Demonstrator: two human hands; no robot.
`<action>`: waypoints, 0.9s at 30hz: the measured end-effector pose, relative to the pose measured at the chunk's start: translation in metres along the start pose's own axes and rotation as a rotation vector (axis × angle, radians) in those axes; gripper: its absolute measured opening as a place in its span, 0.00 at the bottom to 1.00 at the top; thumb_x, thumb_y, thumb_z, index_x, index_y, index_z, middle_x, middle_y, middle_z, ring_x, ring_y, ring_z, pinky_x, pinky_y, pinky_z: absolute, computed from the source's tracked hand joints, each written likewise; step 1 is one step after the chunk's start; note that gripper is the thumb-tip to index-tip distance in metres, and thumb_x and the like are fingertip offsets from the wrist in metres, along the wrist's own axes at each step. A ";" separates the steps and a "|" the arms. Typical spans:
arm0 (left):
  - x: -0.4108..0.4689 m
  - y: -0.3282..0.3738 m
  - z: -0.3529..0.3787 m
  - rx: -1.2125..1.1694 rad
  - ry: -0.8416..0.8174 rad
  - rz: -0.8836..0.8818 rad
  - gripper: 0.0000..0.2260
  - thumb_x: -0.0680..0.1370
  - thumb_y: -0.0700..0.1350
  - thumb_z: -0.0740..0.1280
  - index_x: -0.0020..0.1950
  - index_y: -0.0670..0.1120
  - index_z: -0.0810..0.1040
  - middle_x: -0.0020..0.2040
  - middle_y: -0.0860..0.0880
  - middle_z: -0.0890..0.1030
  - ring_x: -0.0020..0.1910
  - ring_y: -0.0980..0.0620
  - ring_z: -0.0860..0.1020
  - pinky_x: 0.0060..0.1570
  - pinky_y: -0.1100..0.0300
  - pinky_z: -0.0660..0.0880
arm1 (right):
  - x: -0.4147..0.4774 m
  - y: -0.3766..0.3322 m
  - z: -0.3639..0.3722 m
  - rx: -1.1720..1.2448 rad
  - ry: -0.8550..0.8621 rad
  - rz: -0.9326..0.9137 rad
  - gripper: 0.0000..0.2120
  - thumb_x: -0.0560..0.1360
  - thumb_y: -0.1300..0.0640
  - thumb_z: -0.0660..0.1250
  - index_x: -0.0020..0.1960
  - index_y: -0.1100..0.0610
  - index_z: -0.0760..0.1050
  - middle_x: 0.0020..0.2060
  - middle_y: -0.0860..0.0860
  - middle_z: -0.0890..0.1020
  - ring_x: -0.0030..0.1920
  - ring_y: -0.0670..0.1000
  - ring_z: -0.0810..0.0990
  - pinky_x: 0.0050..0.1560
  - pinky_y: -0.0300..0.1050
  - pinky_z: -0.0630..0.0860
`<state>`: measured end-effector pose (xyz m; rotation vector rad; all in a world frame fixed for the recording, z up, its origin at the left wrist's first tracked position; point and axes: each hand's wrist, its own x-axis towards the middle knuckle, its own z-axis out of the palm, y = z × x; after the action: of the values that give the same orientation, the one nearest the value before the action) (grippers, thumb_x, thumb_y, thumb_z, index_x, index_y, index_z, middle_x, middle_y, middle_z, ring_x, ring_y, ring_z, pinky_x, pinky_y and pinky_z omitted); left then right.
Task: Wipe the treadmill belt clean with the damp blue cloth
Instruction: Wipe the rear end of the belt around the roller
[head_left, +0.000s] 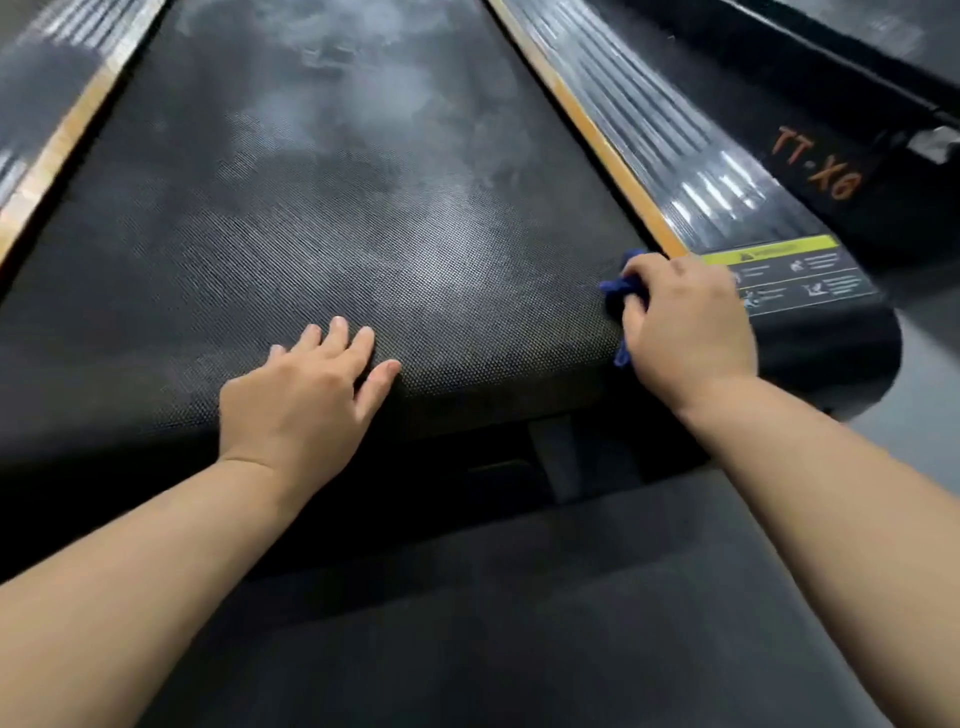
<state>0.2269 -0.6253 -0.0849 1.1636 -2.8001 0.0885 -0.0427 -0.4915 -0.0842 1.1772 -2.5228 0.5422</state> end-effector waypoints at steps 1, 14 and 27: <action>0.001 -0.001 0.002 -0.002 0.018 0.014 0.29 0.78 0.60 0.48 0.63 0.43 0.77 0.64 0.41 0.77 0.61 0.37 0.76 0.56 0.39 0.73 | -0.003 -0.003 0.002 -0.016 0.015 0.037 0.12 0.75 0.55 0.61 0.57 0.55 0.75 0.52 0.62 0.76 0.52 0.64 0.72 0.53 0.55 0.69; -0.004 0.009 -0.006 -0.046 0.002 -0.136 0.31 0.75 0.64 0.44 0.71 0.52 0.70 0.72 0.49 0.68 0.68 0.39 0.68 0.63 0.44 0.68 | -0.014 0.004 0.001 -0.045 0.078 -0.029 0.14 0.73 0.53 0.59 0.55 0.54 0.77 0.49 0.59 0.78 0.49 0.63 0.73 0.50 0.52 0.67; -0.009 0.009 -0.006 -0.081 -0.044 -0.129 0.23 0.81 0.57 0.50 0.75 0.53 0.62 0.76 0.51 0.60 0.75 0.47 0.58 0.72 0.51 0.54 | -0.037 -0.043 0.014 0.159 0.185 -0.075 0.11 0.70 0.54 0.63 0.50 0.52 0.79 0.46 0.57 0.78 0.45 0.62 0.75 0.44 0.51 0.70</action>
<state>0.2273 -0.6117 -0.0806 1.3389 -2.7288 -0.0614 0.0119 -0.4990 -0.1033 1.2107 -2.3055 0.8061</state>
